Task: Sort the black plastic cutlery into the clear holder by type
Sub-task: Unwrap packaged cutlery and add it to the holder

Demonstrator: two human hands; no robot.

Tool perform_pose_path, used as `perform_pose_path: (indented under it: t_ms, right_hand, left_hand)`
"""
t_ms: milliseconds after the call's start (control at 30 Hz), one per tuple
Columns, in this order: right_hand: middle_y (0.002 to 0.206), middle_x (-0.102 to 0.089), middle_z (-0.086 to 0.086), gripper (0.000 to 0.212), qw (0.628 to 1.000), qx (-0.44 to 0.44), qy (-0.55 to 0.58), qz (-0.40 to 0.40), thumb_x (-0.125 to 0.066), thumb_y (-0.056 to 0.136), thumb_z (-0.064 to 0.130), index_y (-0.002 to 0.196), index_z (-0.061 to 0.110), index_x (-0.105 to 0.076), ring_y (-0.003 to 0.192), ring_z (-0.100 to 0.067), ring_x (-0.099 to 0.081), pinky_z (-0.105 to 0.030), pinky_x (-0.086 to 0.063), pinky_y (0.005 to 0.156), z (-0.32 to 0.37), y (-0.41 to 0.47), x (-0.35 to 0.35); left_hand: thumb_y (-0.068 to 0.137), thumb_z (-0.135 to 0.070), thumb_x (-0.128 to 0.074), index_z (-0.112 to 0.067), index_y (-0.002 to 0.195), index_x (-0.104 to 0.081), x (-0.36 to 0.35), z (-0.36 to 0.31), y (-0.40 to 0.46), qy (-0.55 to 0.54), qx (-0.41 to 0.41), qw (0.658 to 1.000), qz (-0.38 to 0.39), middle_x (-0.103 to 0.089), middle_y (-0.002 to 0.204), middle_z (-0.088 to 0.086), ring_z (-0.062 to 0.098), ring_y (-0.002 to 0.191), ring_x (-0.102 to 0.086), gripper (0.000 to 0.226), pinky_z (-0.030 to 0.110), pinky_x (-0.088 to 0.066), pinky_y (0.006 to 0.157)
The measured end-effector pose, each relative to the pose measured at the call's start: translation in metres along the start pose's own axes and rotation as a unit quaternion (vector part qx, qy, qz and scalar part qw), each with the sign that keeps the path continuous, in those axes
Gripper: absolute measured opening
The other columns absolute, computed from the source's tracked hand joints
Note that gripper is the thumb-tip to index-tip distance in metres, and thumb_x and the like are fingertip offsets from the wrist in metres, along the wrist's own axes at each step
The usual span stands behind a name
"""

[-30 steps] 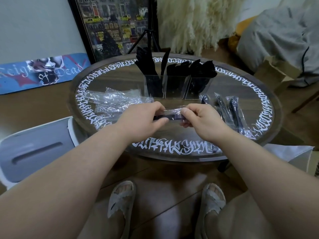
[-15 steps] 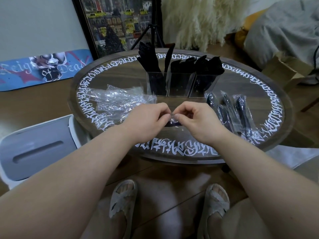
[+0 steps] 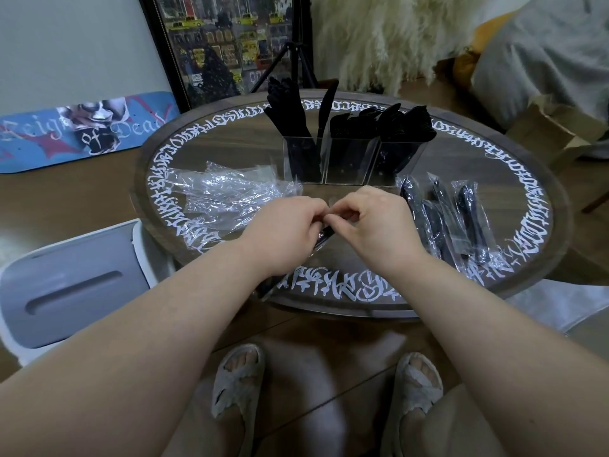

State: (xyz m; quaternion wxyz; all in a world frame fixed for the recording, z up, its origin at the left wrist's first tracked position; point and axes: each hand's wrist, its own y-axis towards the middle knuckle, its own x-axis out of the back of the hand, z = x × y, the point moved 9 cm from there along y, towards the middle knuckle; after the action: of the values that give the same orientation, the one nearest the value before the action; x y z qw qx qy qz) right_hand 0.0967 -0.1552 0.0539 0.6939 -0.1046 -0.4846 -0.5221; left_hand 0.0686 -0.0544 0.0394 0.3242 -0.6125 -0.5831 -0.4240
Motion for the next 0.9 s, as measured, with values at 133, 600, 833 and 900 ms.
perform_pose_path:
  t_ms: [133, 600, 833, 900]
  right_hand:
    - [0.084, -0.066, -0.002, 0.014, 1.0, 0.008, -0.02, 0.016, -0.068, 0.086, 0.027, 0.091, 0.017, -0.075, 0.08, -0.02, -0.062, -0.042, -0.052, 0.077, 0.003, -0.001, -0.003]
    - [0.081, -0.066, 0.011, 0.01, 0.992, -0.092, 0.075, 0.046, -0.061, 0.091, 0.02, 0.084, 0.021, -0.069, 0.082, -0.01, -0.061, -0.032, -0.051, 0.081, -0.014, -0.002, -0.002]
    - [0.072, -0.06, 0.017, 0.016, 0.986, -0.114, 0.112, 0.053, -0.063, 0.09, 0.022, 0.075, 0.026, -0.063, 0.074, -0.005, -0.056, -0.025, -0.046, 0.075, -0.019, -0.001, -0.003]
    - [0.071, -0.059, 0.016, 0.018, 0.983, -0.121, 0.123, 0.061, -0.062, 0.091, 0.021, 0.074, 0.026, -0.062, 0.071, -0.001, -0.054, -0.019, -0.042, 0.07, -0.021, -0.002, -0.003]
  left_hand:
    - [0.095, -0.016, -0.051, -0.019, 0.107, -0.064, -0.002, -0.002, 0.001, 0.013, -0.015, 1.0, 0.0, -0.064, 0.095, 0.0, 0.018, 0.088, -0.056, 0.018, 0.03, -0.043, 0.076]
    - [0.096, -0.024, -0.051, -0.023, 0.111, -0.059, -0.002, 0.0, 0.002, 0.002, 0.0, 1.0, 0.0, -0.061, 0.105, -0.004, 0.015, 0.092, -0.057, 0.017, 0.032, -0.047, 0.079]
    - [0.091, -0.026, -0.06, -0.022, 0.1, -0.06, 0.003, 0.005, 0.002, -0.014, 0.022, 1.0, 0.006, -0.065, 0.095, -0.006, 0.013, 0.083, -0.058, 0.01, 0.03, -0.048, 0.076]
    - [0.092, -0.026, -0.06, -0.023, 0.099, -0.061, 0.004, 0.006, 0.002, -0.016, 0.026, 0.999, 0.011, -0.065, 0.093, -0.006, 0.013, 0.085, -0.059, 0.008, 0.031, -0.048, 0.077]
